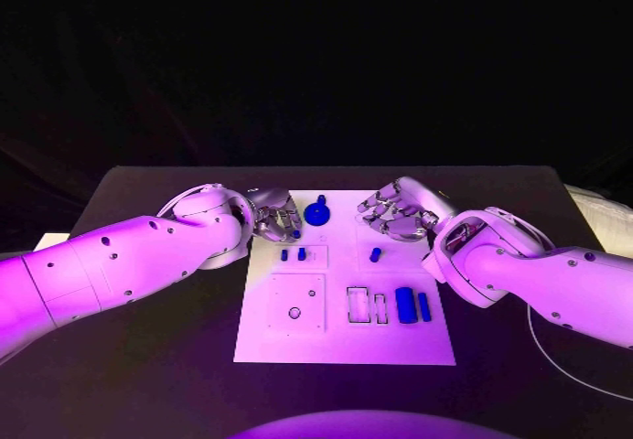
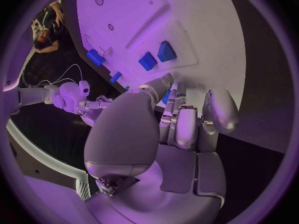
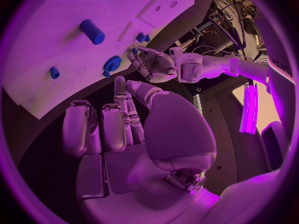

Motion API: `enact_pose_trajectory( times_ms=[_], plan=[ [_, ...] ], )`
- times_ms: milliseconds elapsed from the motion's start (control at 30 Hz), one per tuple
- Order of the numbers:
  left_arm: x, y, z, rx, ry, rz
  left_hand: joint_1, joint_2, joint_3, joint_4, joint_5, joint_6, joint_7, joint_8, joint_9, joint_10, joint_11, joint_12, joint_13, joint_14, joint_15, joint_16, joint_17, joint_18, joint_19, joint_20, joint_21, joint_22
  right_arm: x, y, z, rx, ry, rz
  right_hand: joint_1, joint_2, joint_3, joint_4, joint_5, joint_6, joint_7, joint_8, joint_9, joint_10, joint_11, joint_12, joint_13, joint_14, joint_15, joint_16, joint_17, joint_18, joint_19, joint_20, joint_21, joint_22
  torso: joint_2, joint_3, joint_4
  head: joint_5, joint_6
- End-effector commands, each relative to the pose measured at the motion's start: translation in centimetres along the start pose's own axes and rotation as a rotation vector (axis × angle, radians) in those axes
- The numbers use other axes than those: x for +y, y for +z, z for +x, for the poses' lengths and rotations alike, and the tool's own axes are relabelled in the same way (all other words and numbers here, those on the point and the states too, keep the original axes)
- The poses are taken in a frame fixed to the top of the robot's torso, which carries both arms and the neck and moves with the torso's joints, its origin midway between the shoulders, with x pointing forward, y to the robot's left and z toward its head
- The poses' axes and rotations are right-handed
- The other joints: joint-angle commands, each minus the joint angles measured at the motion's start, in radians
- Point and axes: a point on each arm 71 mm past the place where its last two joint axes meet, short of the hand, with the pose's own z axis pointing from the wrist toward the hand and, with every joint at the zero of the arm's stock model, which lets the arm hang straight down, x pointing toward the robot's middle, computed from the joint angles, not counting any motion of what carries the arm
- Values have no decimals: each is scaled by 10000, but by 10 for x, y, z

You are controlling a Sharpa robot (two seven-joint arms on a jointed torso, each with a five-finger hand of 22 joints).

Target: Assemble the parts on the task board

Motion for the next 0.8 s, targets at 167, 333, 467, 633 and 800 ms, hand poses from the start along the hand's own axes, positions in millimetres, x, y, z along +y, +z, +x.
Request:
enact_pose_trajectory(
  times_ms=[167,333,467,633,800],
  plan=[
    [4,-3,-1,-113,-131,-143,-163,-91,8,-13,-2,-511,130,-3,17,-363,115,-29,-40,49,157,-5,-106,-29,115,143,-312,752,-4,0,1,274,-125,128,-22,109,-68,52,50,-56,80,-24,-9,-141,62,-327,-287,485,104,-186,-172,118,-76,66,-140,-134,1,-4,-7,-48,33],
    [10,-8,-4,-259,-276,-231,-157,-93,4,-25,-2,-522,132,6,23,-413,121,-26,-44,41,164,-14,-132,-23,107,151,-343,742,-11,1,2,672,-371,315,-148,-3,-193,129,-53,-80,144,-17,-6,-386,158,-726,-685,421,183,-444,-430,183,-228,126,-377,-459,-11,-6,-17,-46,36],
    [18,-15,-9,-476,-750,-158,-82,-25,64,-70,3,-425,108,65,51,-340,95,42,-18,38,155,-7,-123,-10,94,158,-383,728,-21,1,-1,939,-700,488,-16,-68,-297,52,-498,-52,108,1,5,-450,170,-1011,-1043,398,197,-563,-539,211,-283,162,-485,-580,-14,2,10,-97,66],
    [32,-28,-23,-1325,-3247,416,48,141,309,-174,-1,359,164,445,161,-172,112,144,12,-424,157,-589,-1302,256,-345,178,-2030,142,-35,1,-11,1271,-1474,735,213,-142,-374,-93,-918,-13,45,10,11,-635,198,-1293,-1425,409,216,-585,-552,239,-346,183,-615,-739,-7,1,7,-76,155],
    [50,-41,-32,-2450,-9224,1039,-302,337,256,78,-16,470,210,475,99,-58,117,379,53,-1439,208,-1756,-3345,655,-1281,240,-4754,-896,-46,2,-21,1519,-2918,871,297,-208,-445,-130,-966,34,-18,19,17,-882,233,-1495,-1767,392,249,-698,-664,276,-427,212,-775,-940,0,-17,-2,-201,259]
  ],
)
